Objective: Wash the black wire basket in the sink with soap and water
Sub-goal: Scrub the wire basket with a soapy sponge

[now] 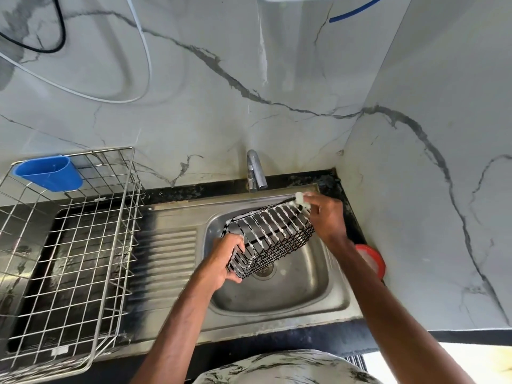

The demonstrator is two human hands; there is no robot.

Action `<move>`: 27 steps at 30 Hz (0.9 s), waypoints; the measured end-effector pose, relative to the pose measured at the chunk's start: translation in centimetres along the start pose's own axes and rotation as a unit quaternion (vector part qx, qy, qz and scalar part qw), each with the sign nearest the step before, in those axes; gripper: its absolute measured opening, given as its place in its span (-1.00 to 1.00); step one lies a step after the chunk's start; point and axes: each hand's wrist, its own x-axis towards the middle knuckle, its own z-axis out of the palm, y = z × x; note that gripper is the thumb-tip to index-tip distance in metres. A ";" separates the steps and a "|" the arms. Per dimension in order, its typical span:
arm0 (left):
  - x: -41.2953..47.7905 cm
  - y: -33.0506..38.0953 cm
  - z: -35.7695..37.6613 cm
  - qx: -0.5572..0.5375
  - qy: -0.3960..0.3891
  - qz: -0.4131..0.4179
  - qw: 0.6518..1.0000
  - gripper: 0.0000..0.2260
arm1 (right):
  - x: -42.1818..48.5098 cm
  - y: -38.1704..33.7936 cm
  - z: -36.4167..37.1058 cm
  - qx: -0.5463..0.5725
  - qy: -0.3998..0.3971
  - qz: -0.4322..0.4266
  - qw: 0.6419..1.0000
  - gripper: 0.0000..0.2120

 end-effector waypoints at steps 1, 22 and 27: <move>0.1 -0.1 0.0 0.002 0.002 0.001 1.000 -0.94 | 0.1 0.3 -0.2 -0.002 0.007 0.013 1.000 -0.70; -0.1 0.8 0.1 -0.059 -0.006 -0.034 0.998 -0.91 | -4.6 -5.1 0.0 0.028 0.021 -0.114 0.993 -0.57; -0.4 0.9 1.0 -0.079 -0.022 -0.070 0.994 -0.71 | -9.1 -10.7 1.6 0.091 -0.072 -0.261 0.958 -0.63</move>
